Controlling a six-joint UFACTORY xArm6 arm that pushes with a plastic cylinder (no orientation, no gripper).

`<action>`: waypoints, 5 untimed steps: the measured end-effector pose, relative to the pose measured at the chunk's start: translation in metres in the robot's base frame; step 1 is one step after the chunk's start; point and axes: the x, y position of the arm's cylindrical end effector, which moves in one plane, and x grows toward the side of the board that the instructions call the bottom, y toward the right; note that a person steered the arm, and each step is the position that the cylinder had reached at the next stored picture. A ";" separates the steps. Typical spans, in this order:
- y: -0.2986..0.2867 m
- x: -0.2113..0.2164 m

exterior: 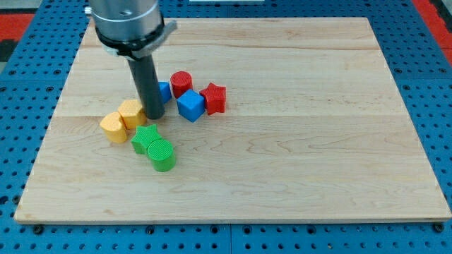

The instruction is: Move the yellow hexagon along with yellow heart towards left a bit

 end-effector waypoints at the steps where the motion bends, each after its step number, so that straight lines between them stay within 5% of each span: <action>1: -0.014 -0.012; 3: -0.047 -0.044; 5: -0.006 -0.046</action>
